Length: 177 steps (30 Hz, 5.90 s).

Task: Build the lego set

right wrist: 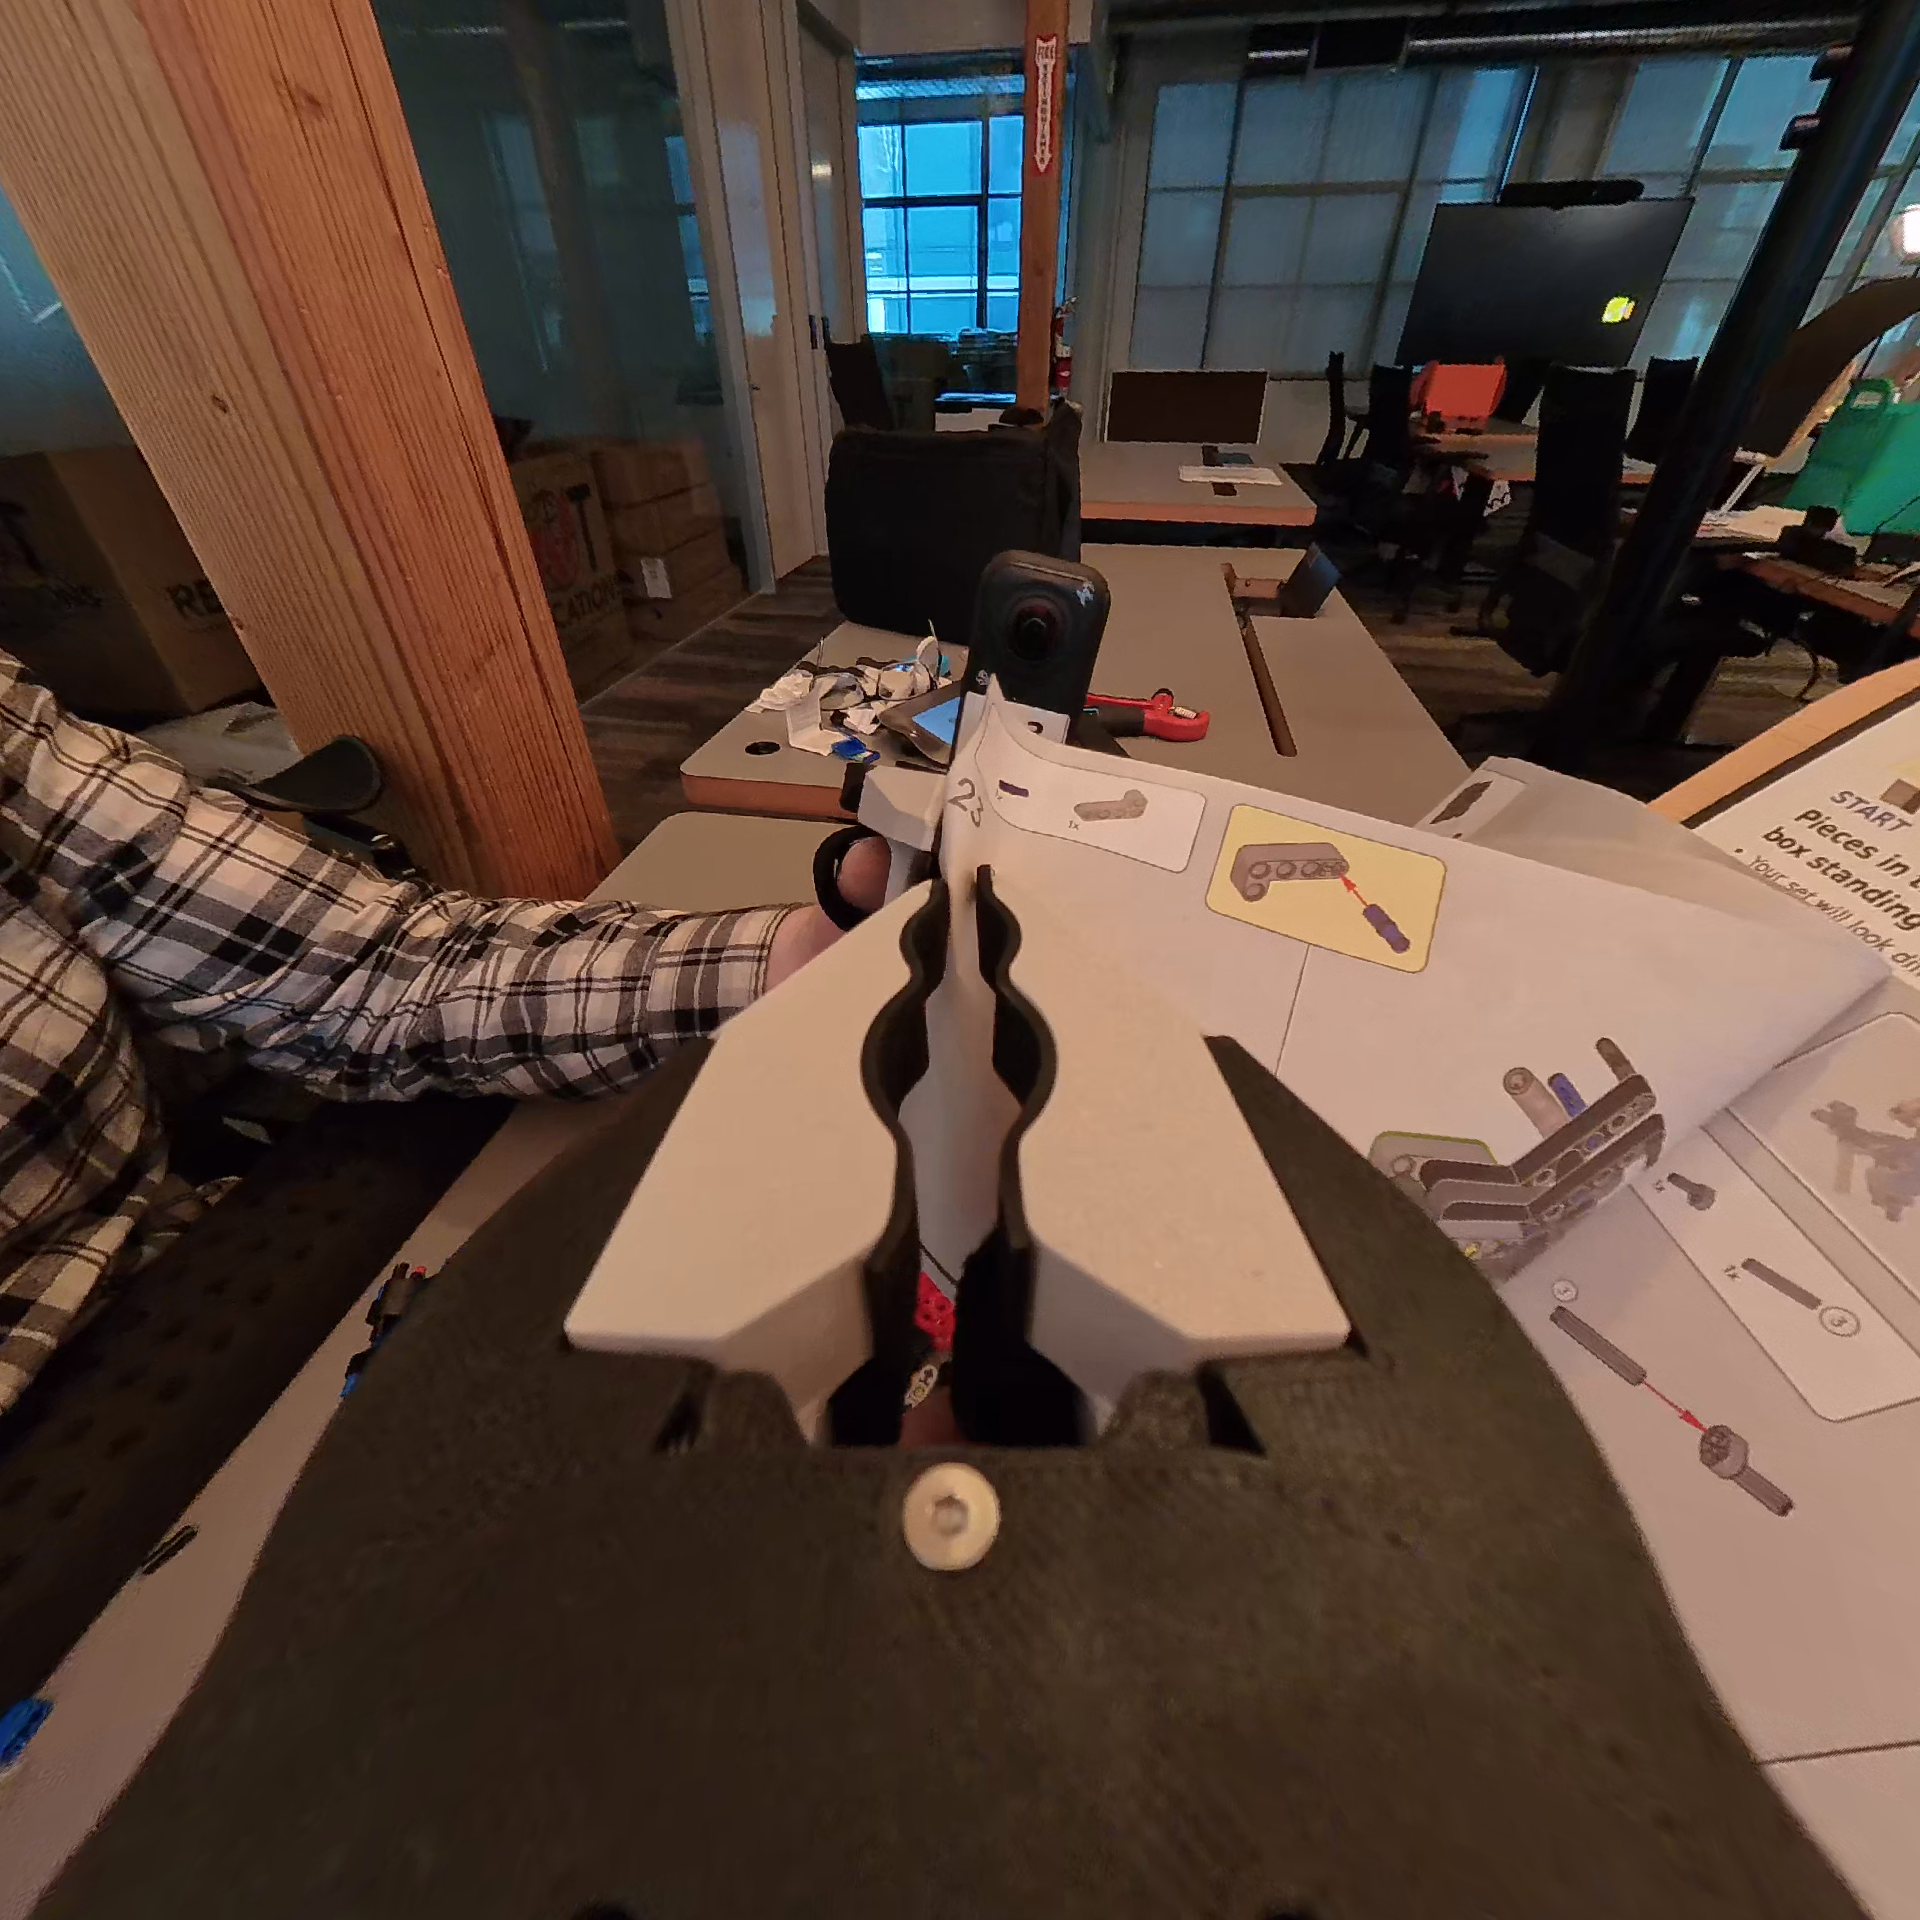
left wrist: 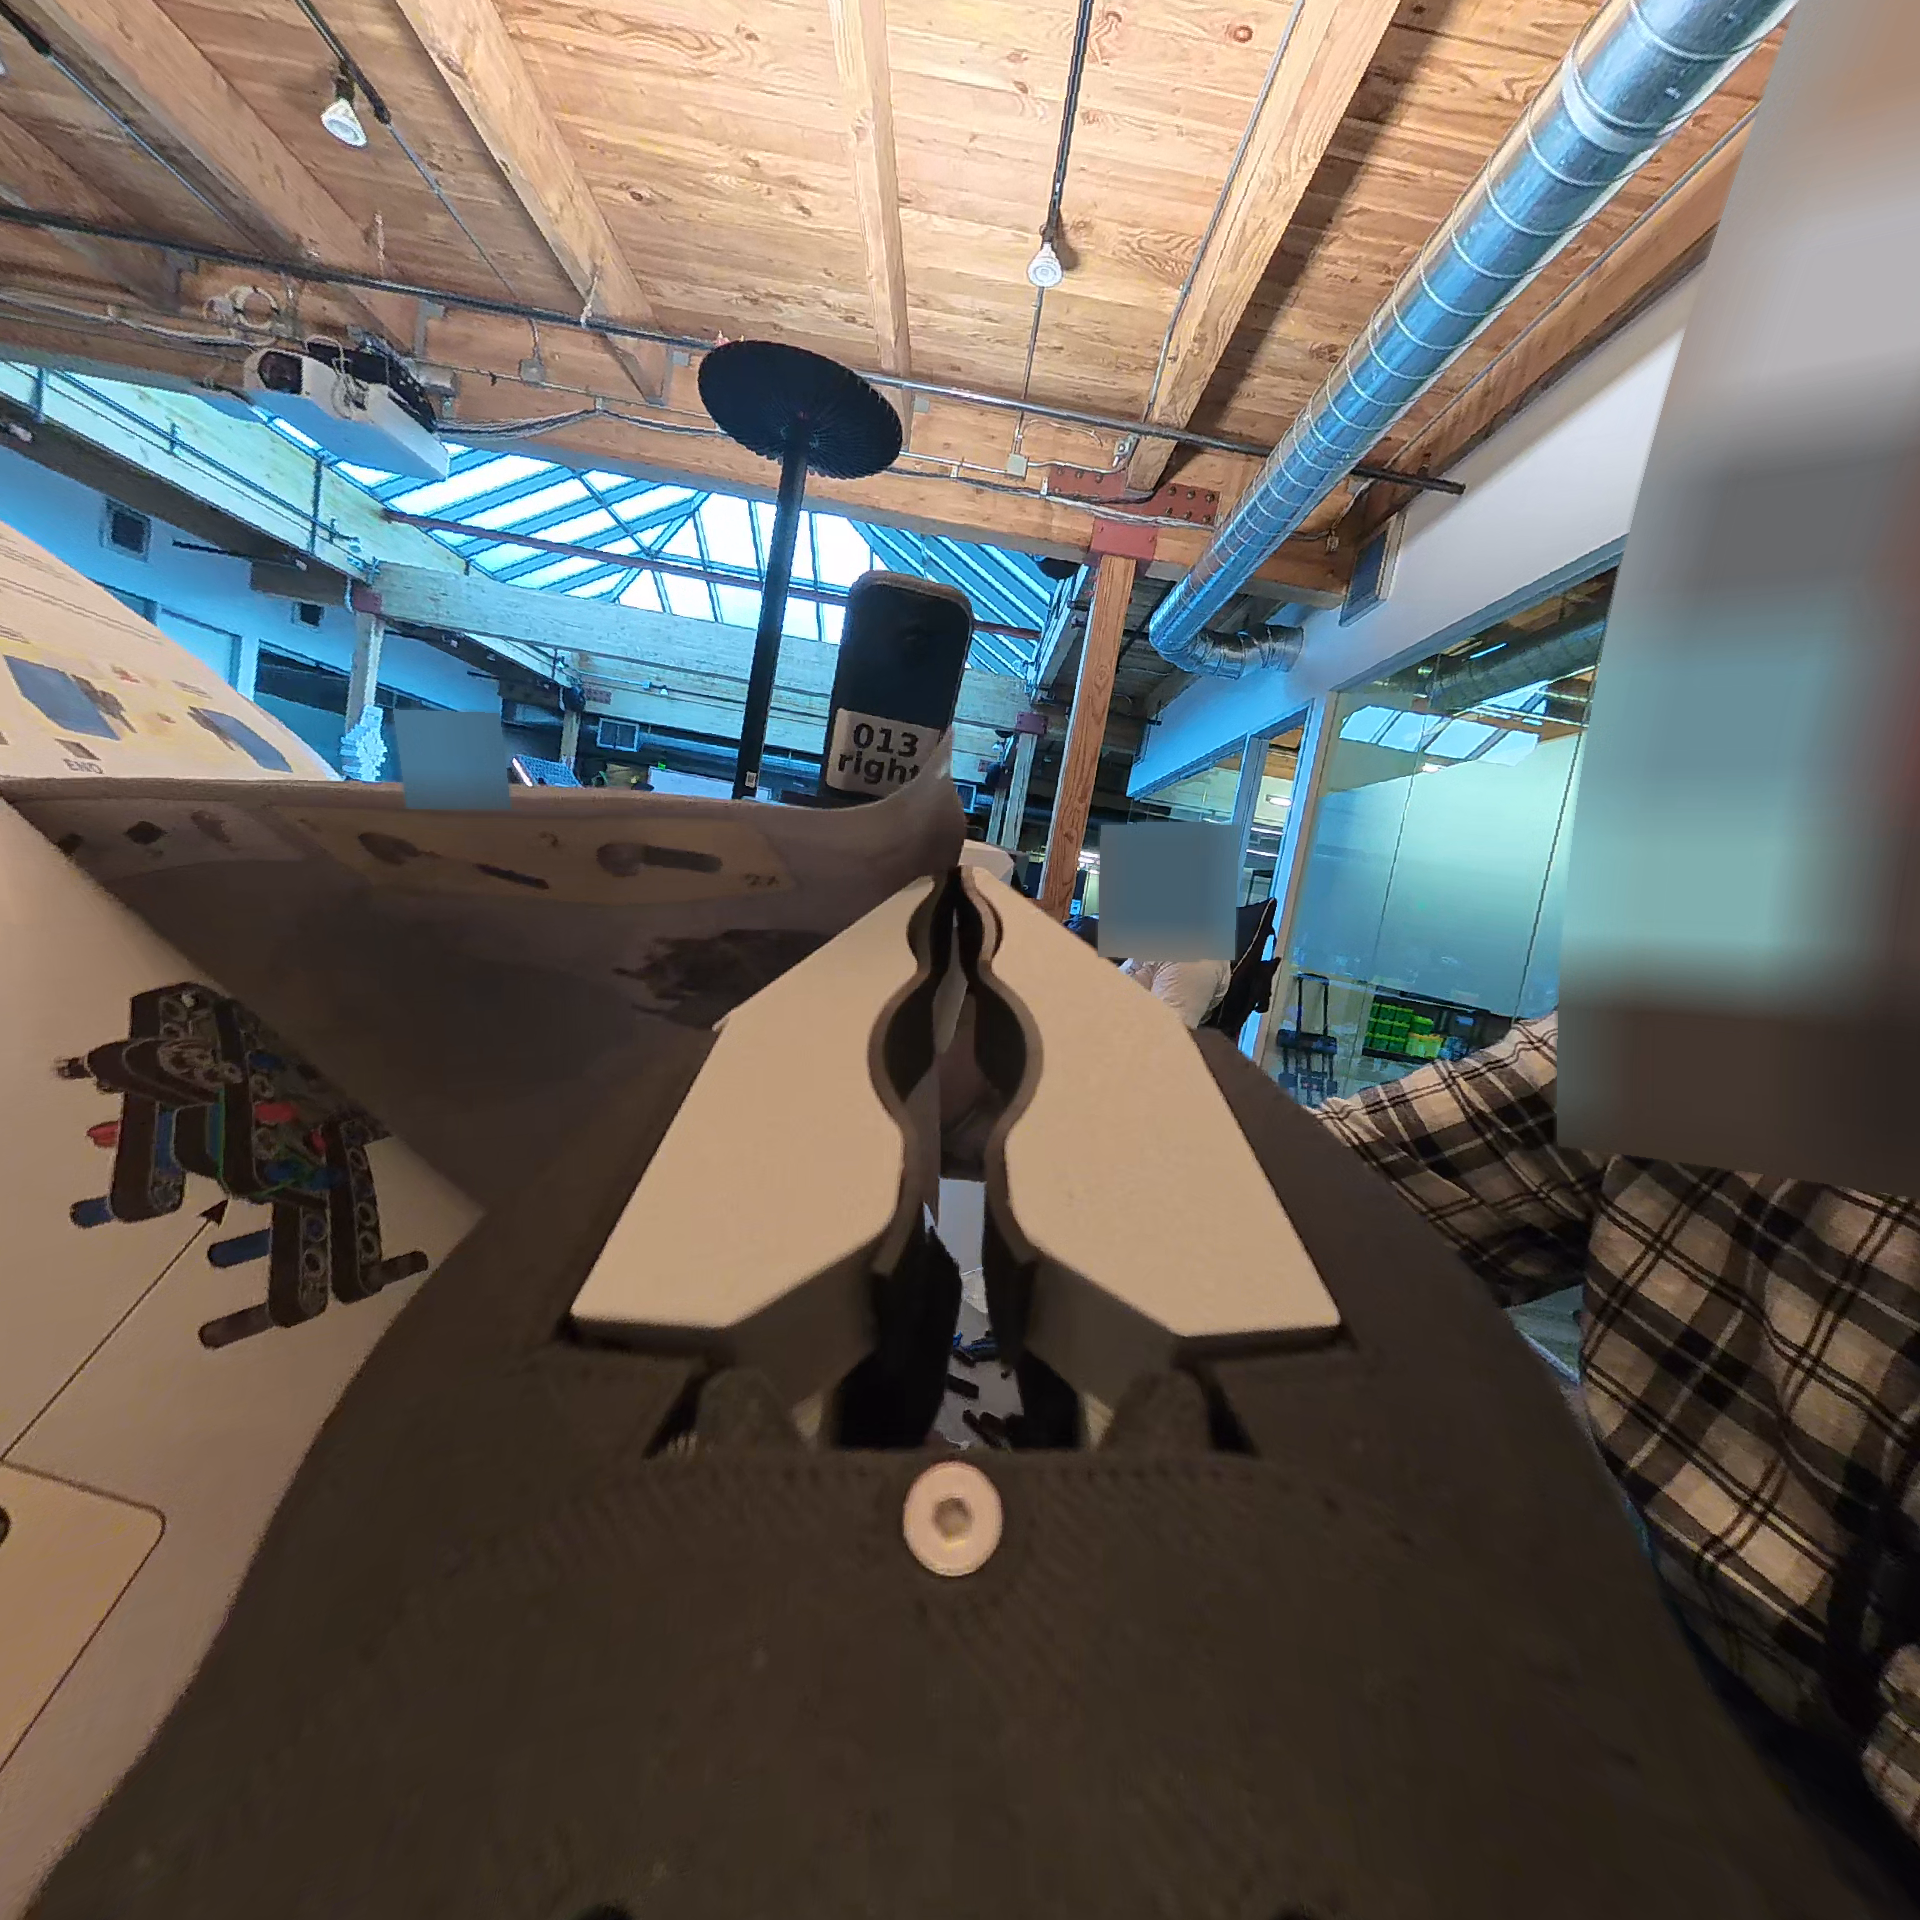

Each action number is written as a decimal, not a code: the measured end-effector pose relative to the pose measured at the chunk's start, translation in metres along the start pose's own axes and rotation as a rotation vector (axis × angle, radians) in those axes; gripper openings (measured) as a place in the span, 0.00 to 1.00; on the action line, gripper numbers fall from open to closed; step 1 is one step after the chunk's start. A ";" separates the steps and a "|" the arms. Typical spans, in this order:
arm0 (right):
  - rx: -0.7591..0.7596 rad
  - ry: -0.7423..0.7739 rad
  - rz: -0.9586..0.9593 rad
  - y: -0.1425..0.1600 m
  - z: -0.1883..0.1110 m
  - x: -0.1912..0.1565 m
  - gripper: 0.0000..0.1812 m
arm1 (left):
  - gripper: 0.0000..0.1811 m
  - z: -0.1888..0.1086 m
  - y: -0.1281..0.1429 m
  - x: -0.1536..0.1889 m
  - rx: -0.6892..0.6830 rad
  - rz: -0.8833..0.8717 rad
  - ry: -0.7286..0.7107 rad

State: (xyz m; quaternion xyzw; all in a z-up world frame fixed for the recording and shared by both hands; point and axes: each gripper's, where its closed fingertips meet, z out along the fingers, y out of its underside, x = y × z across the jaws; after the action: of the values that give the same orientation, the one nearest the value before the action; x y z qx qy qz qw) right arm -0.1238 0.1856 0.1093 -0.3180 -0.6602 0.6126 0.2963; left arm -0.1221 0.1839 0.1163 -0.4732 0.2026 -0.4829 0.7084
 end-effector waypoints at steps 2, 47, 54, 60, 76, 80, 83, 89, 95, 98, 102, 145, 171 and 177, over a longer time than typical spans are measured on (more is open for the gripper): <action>0.008 -0.004 0.007 0.000 0.000 0.000 0.02 | 0.00 0.000 0.000 -0.001 0.002 -0.006 0.003; -0.753 0.560 -0.828 0.058 0.016 0.015 0.18 | 0.00 -0.113 -0.052 -0.092 -0.221 0.253 -0.859; -0.925 0.528 -0.881 0.121 0.046 0.068 0.15 | 0.00 -0.143 -0.064 -0.106 -0.140 0.239 -0.952; -0.968 0.581 -1.009 0.126 0.052 0.089 0.01 | 0.00 -0.153 -0.057 -0.117 -0.165 0.230 -0.984; -0.631 0.569 -0.684 0.100 0.052 0.082 0.00 | 0.00 -0.171 -0.030 -0.151 -0.165 0.146 -1.033; -0.548 0.632 -0.534 0.092 0.049 0.089 0.00 | 0.00 -0.176 -0.025 -0.156 -0.165 0.122 -1.035; -0.535 0.681 -0.443 0.092 0.047 0.098 0.00 | 0.00 -0.179 -0.022 -0.157 -0.166 0.109 -1.028; -0.649 0.706 -0.443 0.087 0.041 0.091 0.20 | 0.03 -0.185 -0.028 -0.151 -0.214 0.122 -1.059; -0.666 0.730 -0.500 0.057 0.011 0.041 0.25 | 0.15 -0.172 -0.078 -0.110 -0.217 0.307 -1.102; -0.680 0.654 -0.472 0.060 0.004 -0.010 0.25 | 0.15 -0.137 -0.098 -0.071 -0.239 0.418 -1.018; -0.646 0.492 -0.333 0.086 0.007 -0.092 0.24 | 0.16 -0.085 -0.080 -0.024 -0.455 0.536 -0.823; -0.423 0.297 0.148 0.208 0.029 -0.216 0.34 | 0.37 -0.101 0.208 0.147 -0.970 -0.111 -0.208; -0.398 0.424 0.084 0.207 0.030 -0.202 0.18 | 0.29 -0.078 0.190 0.130 -0.668 -0.328 -0.344; -0.330 0.395 0.118 0.200 0.029 -0.204 0.17 | 0.27 -0.080 0.191 0.132 -0.668 -0.338 -0.334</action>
State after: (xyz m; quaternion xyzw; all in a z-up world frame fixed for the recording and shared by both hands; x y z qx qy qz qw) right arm -0.0078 0.0175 -0.0927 -0.5134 -0.6609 0.4388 0.3273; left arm -0.0281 0.0467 -0.0644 -0.7758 0.1501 -0.4165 0.4497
